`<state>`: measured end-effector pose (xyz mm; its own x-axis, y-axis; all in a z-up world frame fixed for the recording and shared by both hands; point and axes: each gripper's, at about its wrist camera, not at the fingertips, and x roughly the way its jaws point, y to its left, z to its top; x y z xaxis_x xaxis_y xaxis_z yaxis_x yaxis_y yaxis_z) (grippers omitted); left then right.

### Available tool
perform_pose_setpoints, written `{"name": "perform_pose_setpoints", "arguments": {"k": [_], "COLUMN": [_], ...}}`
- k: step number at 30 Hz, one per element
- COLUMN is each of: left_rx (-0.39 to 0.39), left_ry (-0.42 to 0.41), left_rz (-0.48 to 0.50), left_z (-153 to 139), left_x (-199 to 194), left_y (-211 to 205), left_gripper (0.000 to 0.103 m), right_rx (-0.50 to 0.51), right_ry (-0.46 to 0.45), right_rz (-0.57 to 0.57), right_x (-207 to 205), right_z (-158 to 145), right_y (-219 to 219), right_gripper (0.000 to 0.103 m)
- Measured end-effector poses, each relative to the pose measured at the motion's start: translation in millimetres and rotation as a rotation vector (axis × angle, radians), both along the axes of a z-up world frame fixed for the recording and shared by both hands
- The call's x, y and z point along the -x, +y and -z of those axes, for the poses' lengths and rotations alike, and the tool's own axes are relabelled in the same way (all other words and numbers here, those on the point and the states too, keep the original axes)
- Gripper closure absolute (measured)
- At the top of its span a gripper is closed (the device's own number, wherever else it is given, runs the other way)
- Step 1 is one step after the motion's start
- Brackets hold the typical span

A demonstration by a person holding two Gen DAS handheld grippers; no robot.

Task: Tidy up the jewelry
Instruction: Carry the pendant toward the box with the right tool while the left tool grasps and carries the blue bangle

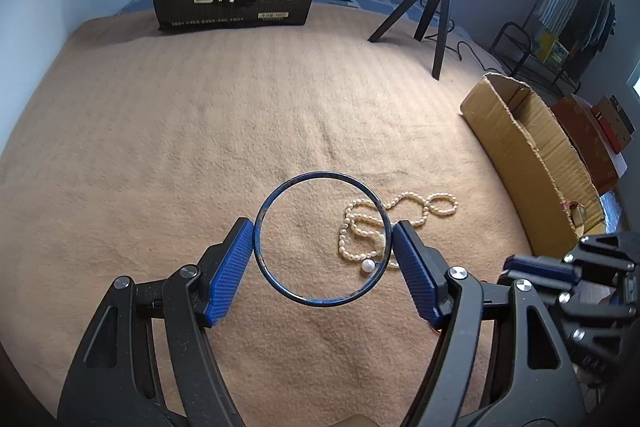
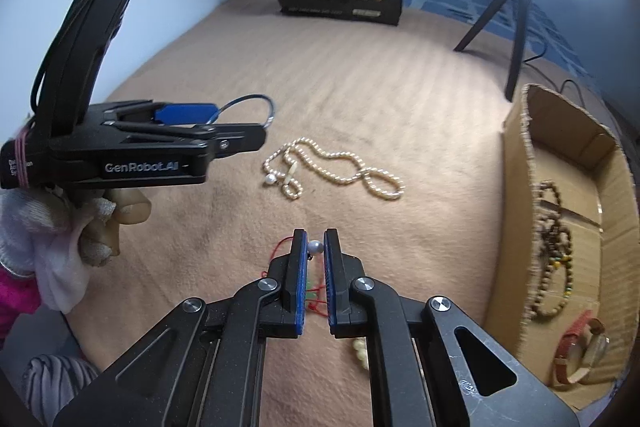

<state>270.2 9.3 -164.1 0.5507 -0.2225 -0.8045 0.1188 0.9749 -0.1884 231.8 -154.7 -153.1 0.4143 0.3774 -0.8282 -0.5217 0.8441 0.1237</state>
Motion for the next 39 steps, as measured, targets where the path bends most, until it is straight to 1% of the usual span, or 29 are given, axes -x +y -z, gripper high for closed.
{"name": "perform_pose_setpoints", "arguments": {"k": [5,10,16,26,33,39], "left_rx": [-0.004,0.009,0.028,0.048,0.051,0.044], "left_ry": [-0.015,-0.035,-0.066,-0.109,-0.104,-0.093], "left_rz": [0.013,0.046,0.118,0.246,0.318,0.362], "left_z": [-10,-23,-42,-68,-69,-65], "left_x": [6,12,16,13,9,6], "left_y": [-4,-18,-52,-120,-165,-197], "left_gripper": [0.03,0.03,0.03,0.03,0.03,0.03], "right_rx": [-0.018,-0.021,-0.015,-0.012,-0.015,-0.017], "right_ry": [-0.021,-0.058,-0.099,-0.134,-0.134,-0.132], "right_rz": [0.031,0.058,0.102,0.207,0.268,0.3], "right_x": [2,3,3,-14,-33,-49], "right_z": [-16,-32,-50,-66,-69,-65], "right_y": [-18,-36,-67,-120,-156,-173], "right_gripper": [0.096,0.096,0.096,0.096,0.096,0.096]}}
